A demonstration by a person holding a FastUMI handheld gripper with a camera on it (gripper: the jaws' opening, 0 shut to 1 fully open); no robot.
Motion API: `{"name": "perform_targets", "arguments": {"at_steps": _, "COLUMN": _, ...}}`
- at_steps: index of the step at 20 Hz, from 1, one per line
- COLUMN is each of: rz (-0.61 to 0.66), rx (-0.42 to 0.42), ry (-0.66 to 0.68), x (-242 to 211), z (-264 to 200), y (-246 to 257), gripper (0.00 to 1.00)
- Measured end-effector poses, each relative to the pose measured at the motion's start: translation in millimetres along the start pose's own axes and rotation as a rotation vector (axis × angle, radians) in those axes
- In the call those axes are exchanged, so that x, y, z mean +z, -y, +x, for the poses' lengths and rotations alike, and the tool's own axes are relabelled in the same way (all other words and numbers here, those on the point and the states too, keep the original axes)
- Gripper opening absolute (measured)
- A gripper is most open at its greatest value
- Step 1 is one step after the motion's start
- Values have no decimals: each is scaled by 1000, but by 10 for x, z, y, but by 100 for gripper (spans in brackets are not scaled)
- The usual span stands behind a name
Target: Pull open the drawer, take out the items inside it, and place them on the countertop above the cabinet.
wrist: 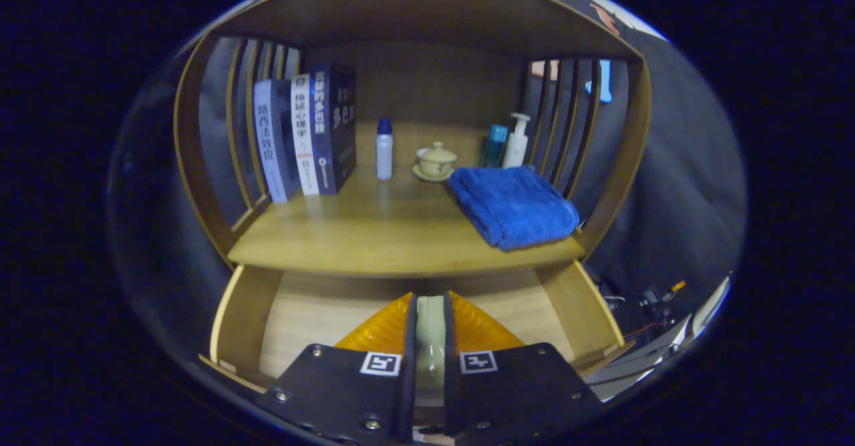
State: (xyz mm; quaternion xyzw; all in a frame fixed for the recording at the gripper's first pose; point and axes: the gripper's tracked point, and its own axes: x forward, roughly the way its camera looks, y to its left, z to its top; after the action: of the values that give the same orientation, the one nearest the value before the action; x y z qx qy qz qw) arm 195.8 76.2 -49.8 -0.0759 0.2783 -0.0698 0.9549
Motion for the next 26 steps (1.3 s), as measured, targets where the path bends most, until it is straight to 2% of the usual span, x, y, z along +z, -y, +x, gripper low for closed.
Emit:
{"name": "perform_targets", "arguments": {"at_steps": 4, "rz": 1, "rx": 27, "ry": 92, "x": 464, "z": 62, "y": -79, "gripper": 18}}
{"name": "perform_targets", "arguments": {"at_steps": 8, "rz": 31, "rx": 90, "ry": 160, "x": 783, "z": 310, "y": -229, "gripper": 18}}
{"name": "perform_targets", "arguments": {"at_steps": 13, "rz": 55, "rx": 142, "ry": 168, "x": 822, "z": 734, "y": -383, "gripper": 18}}
{"name": "perform_targets", "arguments": {"at_steps": 19, "rz": 34, "rx": 162, "ry": 126, "x": 613, "z": 1137, "y": -471, "gripper": 18}}
{"name": "perform_targets", "arguments": {"at_steps": 26, "rz": 36, "rx": 198, "ry": 135, "x": 617, "z": 1345, "y": -560, "gripper": 18}}
